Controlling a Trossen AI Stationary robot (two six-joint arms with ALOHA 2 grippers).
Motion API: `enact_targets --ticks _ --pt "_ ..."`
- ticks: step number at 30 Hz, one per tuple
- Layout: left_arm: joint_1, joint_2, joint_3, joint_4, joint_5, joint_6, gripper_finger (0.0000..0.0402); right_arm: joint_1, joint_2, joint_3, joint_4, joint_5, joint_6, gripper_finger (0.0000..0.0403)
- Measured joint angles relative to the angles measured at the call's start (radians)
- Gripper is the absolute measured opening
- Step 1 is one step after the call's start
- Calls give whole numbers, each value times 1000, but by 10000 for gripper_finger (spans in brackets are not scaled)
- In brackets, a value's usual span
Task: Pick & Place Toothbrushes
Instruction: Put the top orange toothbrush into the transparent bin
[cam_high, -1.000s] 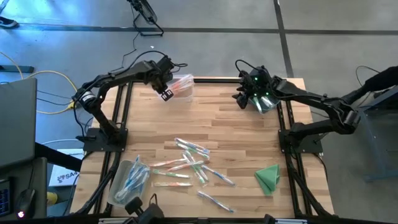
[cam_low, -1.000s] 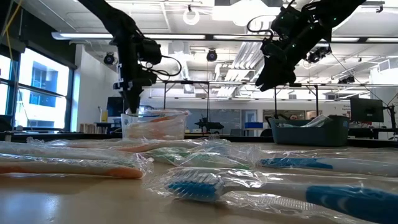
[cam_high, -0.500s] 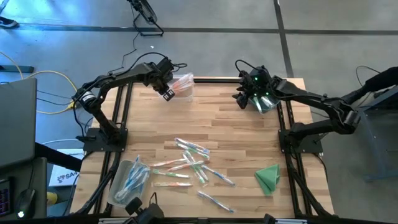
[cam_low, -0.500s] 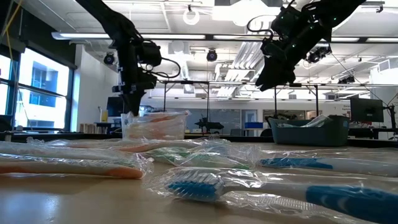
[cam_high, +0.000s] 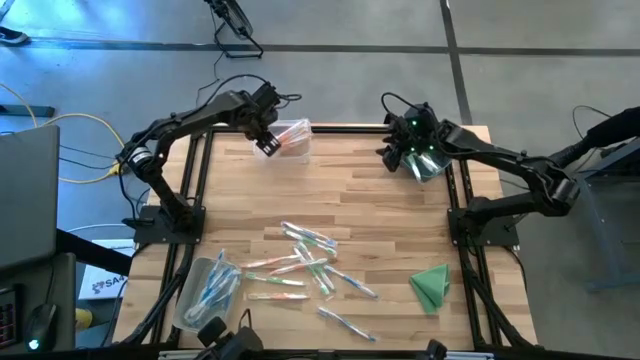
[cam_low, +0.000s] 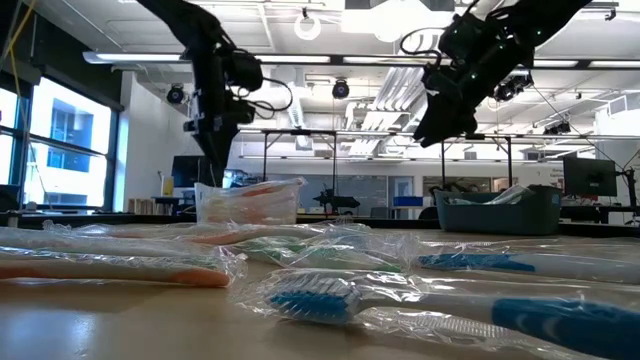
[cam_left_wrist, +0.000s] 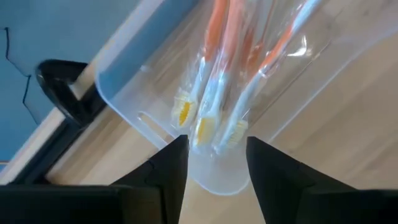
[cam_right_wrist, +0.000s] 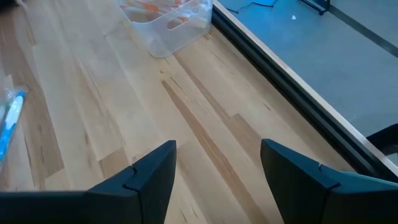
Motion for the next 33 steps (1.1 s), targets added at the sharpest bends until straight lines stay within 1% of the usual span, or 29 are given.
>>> enact_targets --ticks 3,5,9,12,15,21,27,30,33 --pt "0 0 47 -34 8 -6 159 -9 0 0 0 0 -4 226" --pt "0 0 68 -33 27 -37 159 -15 0 0 0 -6 -5 226" --pt "-7 0 86 -34 99 -77 159 -28 0 0 3 -78 -5 226" --pt "-44 0 87 -34 119 -80 159 -28 0 0 34 -131 -7 226" --pt "-107 0 87 -34 117 -73 159 -27 0 0 82 -155 -26 226" --pt "-276 0 87 -29 46 -77 159 -28 0 0 194 -155 -27 226" --pt "-422 0 87 -31 8 -81 159 -28 0 0 195 -158 -24 226" --pt "-489 0 87 -35 -11 -109 159 -28 0 0 192 -182 -24 226" --pt "-555 0 87 -43 -56 -120 159 -27 0 0 192 -185 -25 226"
